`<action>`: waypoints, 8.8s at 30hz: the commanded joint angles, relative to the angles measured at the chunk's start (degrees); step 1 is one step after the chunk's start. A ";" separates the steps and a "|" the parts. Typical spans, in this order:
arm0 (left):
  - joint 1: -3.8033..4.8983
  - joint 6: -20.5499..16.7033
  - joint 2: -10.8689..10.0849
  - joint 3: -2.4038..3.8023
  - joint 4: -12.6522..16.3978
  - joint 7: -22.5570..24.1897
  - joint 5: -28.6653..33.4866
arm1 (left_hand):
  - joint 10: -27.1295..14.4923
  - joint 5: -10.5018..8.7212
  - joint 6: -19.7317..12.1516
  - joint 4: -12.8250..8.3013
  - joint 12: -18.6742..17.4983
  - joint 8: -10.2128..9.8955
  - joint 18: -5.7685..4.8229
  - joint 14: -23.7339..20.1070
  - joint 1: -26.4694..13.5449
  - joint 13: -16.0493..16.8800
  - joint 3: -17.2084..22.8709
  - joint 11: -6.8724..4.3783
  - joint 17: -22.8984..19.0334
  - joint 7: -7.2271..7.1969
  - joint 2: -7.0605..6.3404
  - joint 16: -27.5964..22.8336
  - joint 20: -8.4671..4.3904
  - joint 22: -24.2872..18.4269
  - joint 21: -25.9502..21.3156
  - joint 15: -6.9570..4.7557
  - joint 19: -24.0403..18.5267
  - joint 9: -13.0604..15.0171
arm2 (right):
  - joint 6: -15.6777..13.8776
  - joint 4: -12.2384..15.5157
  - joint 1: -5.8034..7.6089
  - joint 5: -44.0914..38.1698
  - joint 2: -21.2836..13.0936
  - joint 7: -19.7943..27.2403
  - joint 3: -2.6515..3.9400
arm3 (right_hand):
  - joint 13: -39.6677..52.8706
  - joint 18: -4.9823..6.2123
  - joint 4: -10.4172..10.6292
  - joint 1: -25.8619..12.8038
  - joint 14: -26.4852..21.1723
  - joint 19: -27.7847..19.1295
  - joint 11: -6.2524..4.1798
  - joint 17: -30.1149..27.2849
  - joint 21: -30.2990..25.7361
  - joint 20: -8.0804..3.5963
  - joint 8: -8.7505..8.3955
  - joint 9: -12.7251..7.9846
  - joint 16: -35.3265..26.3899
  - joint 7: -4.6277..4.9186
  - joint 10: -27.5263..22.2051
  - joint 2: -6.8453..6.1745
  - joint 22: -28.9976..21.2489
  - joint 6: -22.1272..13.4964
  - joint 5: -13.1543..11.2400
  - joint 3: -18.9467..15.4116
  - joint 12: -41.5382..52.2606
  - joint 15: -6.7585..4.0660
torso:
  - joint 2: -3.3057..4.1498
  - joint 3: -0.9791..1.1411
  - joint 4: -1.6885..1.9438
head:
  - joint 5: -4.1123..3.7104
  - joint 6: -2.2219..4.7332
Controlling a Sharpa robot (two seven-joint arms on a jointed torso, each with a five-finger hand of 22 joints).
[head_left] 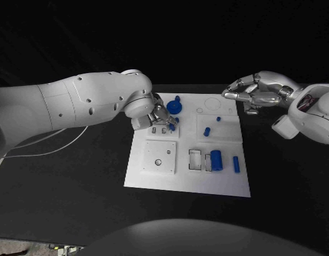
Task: Assemble the parts on the task board
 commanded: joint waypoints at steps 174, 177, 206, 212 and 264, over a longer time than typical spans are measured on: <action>-1.68 -2.27 -6.34 -0.06 11.17 -8.08 -23.74 | 5.94 -26.25 -0.61 1.28 0.14 -5.60 -0.23 6.03 -8.35 15.06 2.11 0.83 15.05 0.56 -2.09 0.14 0.50 -0.62 -2.76 0.40 -0.04 1.07 | 1.26 -1.26 -2.40 0.17 -0.56 0.76 -0.06 | 9.13 0.86 -0.88 1.59 -1.91 -2.67 0.16 10.21 -2.31 0.23 -0.37 -0.12 -0.75 0.02 -2.44 -0.04 6.09 0.41 0.55 0.05 -1.19 0.30 | 0.05 -0.10 -0.08 | 1.61 0.00; -1.69 -2.41 -6.33 -0.06 11.13 -8.07 -23.74 | 5.94 -26.16 -0.65 1.30 0.14 -5.65 -0.21 6.03 -8.32 15.06 2.03 0.84 15.05 0.57 -2.00 0.14 0.52 -0.68 -2.82 0.41 -0.07 1.07 | 1.31 -1.25 -2.41 0.18 -0.58 0.72 -0.06 | 9.11 0.86 -0.92 1.67 -1.89 -2.74 0.20 10.24 -2.37 0.26 -0.40 -0.14 -0.74 0.05 -2.50 0.01 6.08 0.44 0.58 0.04 -1.22 0.33 | 0.05 -0.11 -0.07 | 1.62 0.00; -1.71 -4.63 -6.15 -0.06 10.69 -7.48 -23.42 | 5.94 -30.83 -0.55 4.08 0.14 -6.74 -0.18 6.03 -11.49 15.06 -2.78 1.12 15.05 0.84 1.20 0.14 0.81 -0.47 -3.25 0.67 0.03 1.30 | 1.81 -1.28 -2.52 0.74 -0.69 0.28 -0.07 | 9.05 0.89 -0.77 1.58 -2.06 -2.94 0.24 10.16 -2.55 0.30 -0.49 -0.19 -0.81 0.12 -2.66 0.30 6.04 0.37 0.66 0.07 -1.29 0.38 | 0.06 -0.14 -0.10 | 1.55 0.00; -1.71 -4.85 -6.12 -0.06 10.59 -7.67 -23.48 | 5.94 -31.16 -0.50 4.00 0.14 -6.76 -0.20 6.03 -11.58 15.06 -3.13 1.10 15.05 0.83 1.29 0.14 0.81 -0.37 -3.22 0.65 0.08 1.36 | 1.86 -1.32 -2.57 0.84 -0.68 0.31 -0.07 | 9.05 0.89 -0.77 1.58 -2.07 -2.95 0.25 10.16 -2.56 0.31 -0.49 -0.19 -0.81 0.12 -2.67 0.32 6.04 0.37 0.67 0.08 -1.29 0.38 | 0.03 -0.14 -0.07 | 1.53 0.00; 2.14 -20.18 -15.60 0.35 15.15 15.97 -33.44 | -1.01 -20.64 -9.47 -0.44 -6.44 -19.26 -1.08 6.03 14.04 7.58 -5.20 3.76 15.05 4.52 -3.19 0.14 2.83 5.20 -0.23 3.24 -0.15 -12.49 | 0.90 -1.24 -2.94 1.36 -1.14 1.47 -0.07 | 9.18 0.85 -0.93 2.09 -1.67 -2.74 0.40 10.39 -2.46 0.50 -0.65 -0.30 -0.60 0.05 -2.41 0.31 6.15 0.44 0.79 -0.11 -1.12 0.54 | 0.18 -0.23 -0.01 | 0.74 0.00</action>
